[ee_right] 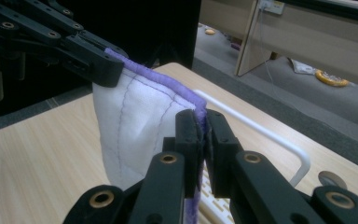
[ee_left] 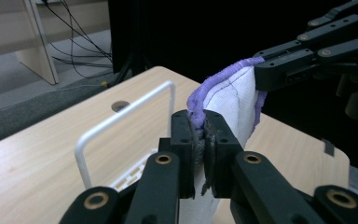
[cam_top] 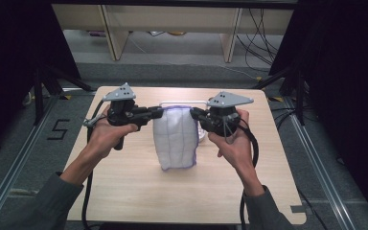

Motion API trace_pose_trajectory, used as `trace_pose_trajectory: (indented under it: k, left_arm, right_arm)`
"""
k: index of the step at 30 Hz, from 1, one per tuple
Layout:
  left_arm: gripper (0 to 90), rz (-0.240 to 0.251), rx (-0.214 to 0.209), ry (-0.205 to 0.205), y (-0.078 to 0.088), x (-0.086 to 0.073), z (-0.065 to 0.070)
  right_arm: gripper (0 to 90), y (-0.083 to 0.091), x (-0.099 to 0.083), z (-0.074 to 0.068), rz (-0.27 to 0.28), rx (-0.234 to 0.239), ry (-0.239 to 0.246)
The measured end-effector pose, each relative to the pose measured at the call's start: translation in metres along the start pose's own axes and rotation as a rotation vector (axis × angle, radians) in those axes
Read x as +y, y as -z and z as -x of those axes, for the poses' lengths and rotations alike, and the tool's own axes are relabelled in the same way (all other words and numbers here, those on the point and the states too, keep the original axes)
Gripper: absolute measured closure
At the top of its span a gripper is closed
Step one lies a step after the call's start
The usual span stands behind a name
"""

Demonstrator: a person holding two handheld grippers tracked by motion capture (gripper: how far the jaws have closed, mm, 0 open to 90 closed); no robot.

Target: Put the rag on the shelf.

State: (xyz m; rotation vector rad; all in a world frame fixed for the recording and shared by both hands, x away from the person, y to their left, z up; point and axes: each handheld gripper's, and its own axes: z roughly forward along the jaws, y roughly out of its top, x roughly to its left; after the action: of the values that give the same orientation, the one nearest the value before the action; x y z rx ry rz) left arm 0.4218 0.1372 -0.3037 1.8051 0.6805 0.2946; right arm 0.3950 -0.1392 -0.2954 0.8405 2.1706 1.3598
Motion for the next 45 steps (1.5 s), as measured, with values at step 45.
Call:
trace_pose_trajectory:
  k: [45]
  left_arm:
    - [81.8, 0.069, 0.084, 0.125, -0.086, 0.071, -0.108]
  right_arm:
    - [84.7, -0.079, 0.068, 0.114, 0.005, -0.12, -0.186]
